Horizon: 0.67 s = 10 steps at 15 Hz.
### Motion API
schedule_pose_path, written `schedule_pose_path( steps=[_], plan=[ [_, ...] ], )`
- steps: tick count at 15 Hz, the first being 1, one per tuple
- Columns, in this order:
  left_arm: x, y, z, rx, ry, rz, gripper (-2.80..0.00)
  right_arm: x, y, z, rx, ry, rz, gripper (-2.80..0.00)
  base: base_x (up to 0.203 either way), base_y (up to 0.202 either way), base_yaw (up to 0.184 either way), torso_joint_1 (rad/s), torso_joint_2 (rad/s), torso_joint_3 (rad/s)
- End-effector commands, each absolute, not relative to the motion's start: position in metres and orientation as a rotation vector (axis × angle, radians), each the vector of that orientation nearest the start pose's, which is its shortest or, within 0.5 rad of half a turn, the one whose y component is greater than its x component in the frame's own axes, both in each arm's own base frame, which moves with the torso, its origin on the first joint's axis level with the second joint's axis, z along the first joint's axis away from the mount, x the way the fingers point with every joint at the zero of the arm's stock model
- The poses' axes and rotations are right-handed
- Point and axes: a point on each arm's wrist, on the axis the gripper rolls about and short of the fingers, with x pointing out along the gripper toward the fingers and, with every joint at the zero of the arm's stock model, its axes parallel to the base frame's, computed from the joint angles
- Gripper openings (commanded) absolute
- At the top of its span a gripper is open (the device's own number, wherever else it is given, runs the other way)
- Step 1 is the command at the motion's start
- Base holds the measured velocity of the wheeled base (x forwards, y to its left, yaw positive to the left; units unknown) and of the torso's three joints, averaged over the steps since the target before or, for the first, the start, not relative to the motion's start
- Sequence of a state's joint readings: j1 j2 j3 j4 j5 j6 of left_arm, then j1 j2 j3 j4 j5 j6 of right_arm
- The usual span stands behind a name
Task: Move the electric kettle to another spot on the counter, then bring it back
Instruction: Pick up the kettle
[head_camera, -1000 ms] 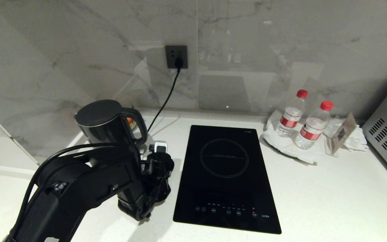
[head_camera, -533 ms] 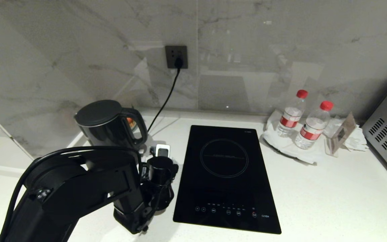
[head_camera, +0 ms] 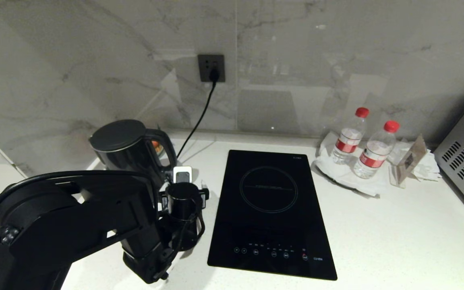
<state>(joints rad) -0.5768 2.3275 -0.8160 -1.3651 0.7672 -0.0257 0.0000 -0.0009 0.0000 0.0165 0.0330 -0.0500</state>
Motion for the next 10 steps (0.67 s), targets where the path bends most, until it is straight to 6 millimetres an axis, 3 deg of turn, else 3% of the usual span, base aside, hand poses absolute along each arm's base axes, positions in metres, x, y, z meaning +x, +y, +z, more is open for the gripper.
schedule_pose_path(
  steps=[1, 4, 10],
  plan=[
    [0.332, -0.197, 0.042, 0.05, 0.092, 0.196, 0.0, -0.023, 0.001, 0.074, -0.05, 0.016, 0.034, -2.8, 0.0, 0.0, 0.0, 0.0, 0.0, 0.0],
    [0.335, -0.198, 0.066, 0.024, 0.036, 0.198, 0.0, -0.023, 0.001, 0.074, -0.05, 0.016, 0.034, -2.8, 0.0, 0.0, 0.0, 0.0, 0.0, 0.0],
    [0.355, -0.194, 0.079, 0.034, -0.017, 0.233, 0.0, -0.023, 0.001, 0.074, -0.05, 0.016, 0.034, -2.8, 0.0, 0.0, 0.0, 0.0, 0.0, 0.0]
  ],
)
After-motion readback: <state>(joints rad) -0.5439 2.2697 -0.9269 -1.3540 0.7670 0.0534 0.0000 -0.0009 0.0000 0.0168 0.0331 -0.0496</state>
